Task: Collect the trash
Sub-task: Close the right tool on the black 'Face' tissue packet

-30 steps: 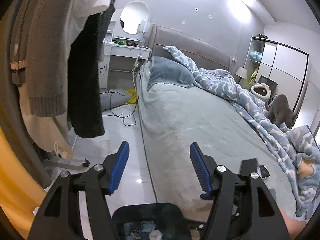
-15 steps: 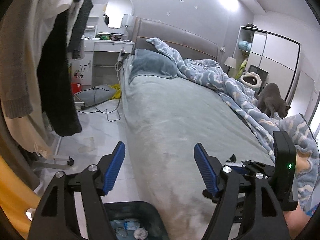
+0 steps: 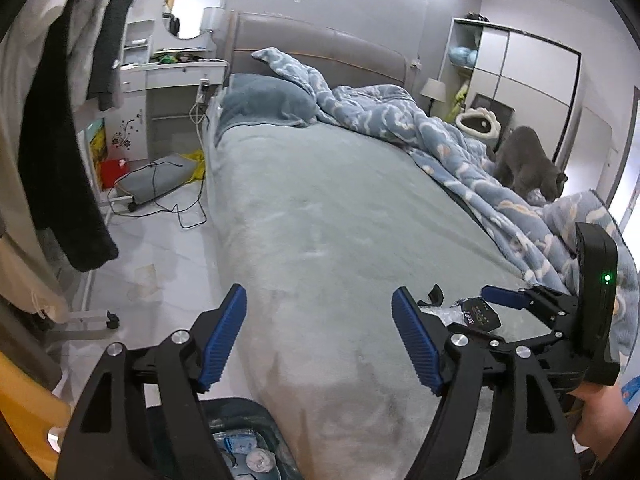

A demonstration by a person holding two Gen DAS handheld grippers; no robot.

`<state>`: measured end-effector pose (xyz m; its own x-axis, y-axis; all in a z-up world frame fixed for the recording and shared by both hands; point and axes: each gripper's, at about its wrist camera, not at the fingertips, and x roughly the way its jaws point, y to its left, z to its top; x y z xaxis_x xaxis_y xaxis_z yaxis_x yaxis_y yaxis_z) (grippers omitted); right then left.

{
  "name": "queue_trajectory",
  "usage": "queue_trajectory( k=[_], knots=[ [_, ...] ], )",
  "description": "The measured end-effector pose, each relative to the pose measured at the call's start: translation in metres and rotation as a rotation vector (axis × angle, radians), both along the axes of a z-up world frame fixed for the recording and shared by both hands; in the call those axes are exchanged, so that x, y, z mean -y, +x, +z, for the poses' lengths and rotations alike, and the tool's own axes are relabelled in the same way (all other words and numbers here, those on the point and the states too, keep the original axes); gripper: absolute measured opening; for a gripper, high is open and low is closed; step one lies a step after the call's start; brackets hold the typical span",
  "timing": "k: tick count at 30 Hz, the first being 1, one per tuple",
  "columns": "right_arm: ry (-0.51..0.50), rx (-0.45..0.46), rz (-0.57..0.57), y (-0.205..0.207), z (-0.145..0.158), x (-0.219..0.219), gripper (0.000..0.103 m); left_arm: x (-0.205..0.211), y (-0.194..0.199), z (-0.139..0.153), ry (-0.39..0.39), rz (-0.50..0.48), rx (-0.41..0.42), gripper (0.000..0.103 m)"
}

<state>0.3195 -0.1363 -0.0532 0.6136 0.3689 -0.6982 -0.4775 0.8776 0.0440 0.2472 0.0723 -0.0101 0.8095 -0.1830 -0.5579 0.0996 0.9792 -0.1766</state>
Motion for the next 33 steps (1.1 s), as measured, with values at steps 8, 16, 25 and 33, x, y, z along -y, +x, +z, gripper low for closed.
queue_trajectory(
  k=[8,16,25,33],
  knots=[
    [-0.013,-0.013,-0.063,0.005,-0.005,0.023,0.087,0.020,0.017,-0.011,-0.015,-0.038,-0.027,0.081],
    [-0.031,-0.043,-0.106,0.006,-0.013,0.043,0.087,0.047,0.024,-0.018,-0.058,-0.100,-0.057,0.084],
    [0.015,-0.130,-0.155,0.011,-0.036,0.058,0.088,0.076,0.037,-0.032,-0.068,-0.172,-0.128,0.089],
    [0.039,-0.158,-0.168,0.015,-0.043,0.060,0.089,0.097,0.045,-0.049,-0.006,-0.228,-0.152,0.091]
  ],
)
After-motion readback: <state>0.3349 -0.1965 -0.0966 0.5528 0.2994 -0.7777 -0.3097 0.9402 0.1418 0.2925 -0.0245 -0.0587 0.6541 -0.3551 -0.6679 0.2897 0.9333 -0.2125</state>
